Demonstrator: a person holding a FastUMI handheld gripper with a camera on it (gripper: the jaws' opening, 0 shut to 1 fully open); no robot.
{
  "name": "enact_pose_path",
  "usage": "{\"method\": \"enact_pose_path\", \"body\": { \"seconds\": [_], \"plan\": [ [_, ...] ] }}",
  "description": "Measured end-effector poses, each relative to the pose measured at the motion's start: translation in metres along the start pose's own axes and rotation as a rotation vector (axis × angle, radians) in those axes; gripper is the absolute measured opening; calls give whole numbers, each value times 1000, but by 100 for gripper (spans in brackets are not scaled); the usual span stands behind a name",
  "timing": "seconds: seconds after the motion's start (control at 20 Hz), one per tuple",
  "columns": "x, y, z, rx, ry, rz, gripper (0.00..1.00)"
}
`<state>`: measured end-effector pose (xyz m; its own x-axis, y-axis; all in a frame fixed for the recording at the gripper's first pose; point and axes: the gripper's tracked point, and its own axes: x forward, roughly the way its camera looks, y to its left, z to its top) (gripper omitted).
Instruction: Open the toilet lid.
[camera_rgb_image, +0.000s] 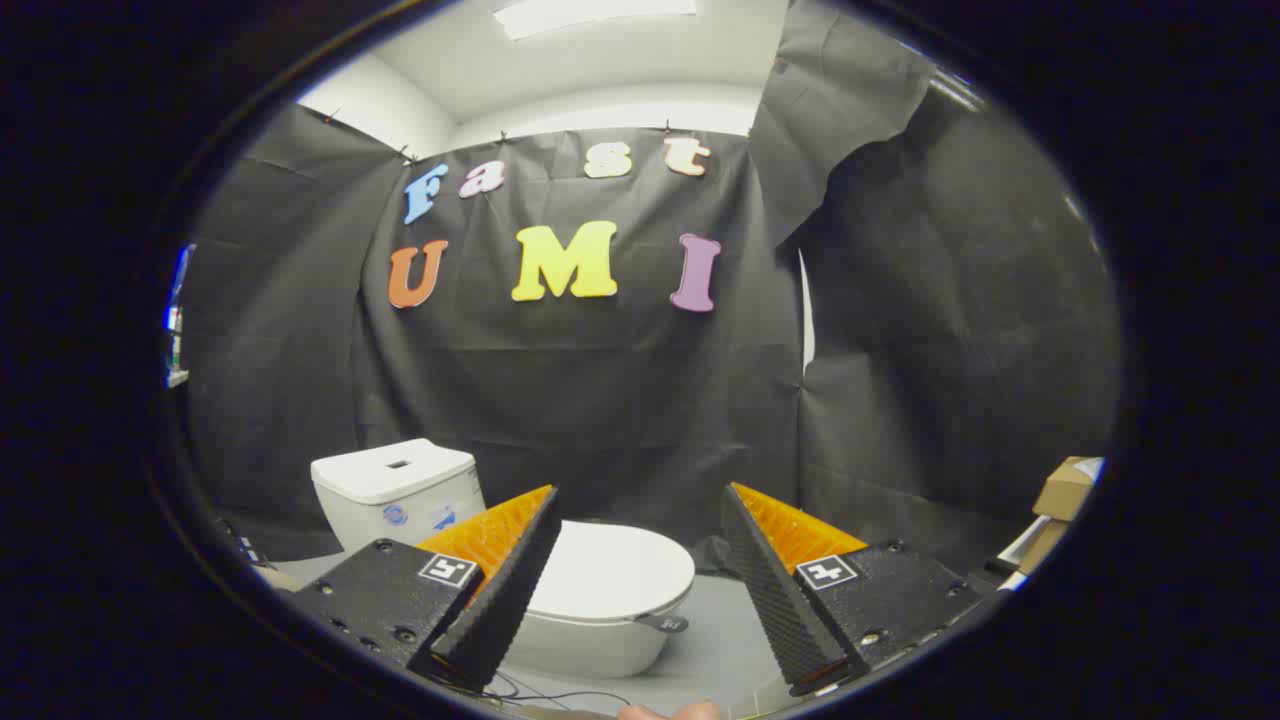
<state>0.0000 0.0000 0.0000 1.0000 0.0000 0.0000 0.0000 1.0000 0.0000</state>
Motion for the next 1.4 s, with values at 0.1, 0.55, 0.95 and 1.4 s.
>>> {"method": "enact_pose_path", "body": {
  "seconds": [0.1, 0.55, 0.95, 1.4],
  "plan": [
    [-1, -3, 5, -7, -16, -11, 100],
    [3, -3, -9, 0, 27, -24, 100],
    [7, -1, -14, 10, 43, -27, 100],
    [14, -4, -20, 3, 46, -41, 100]
  ]
}}
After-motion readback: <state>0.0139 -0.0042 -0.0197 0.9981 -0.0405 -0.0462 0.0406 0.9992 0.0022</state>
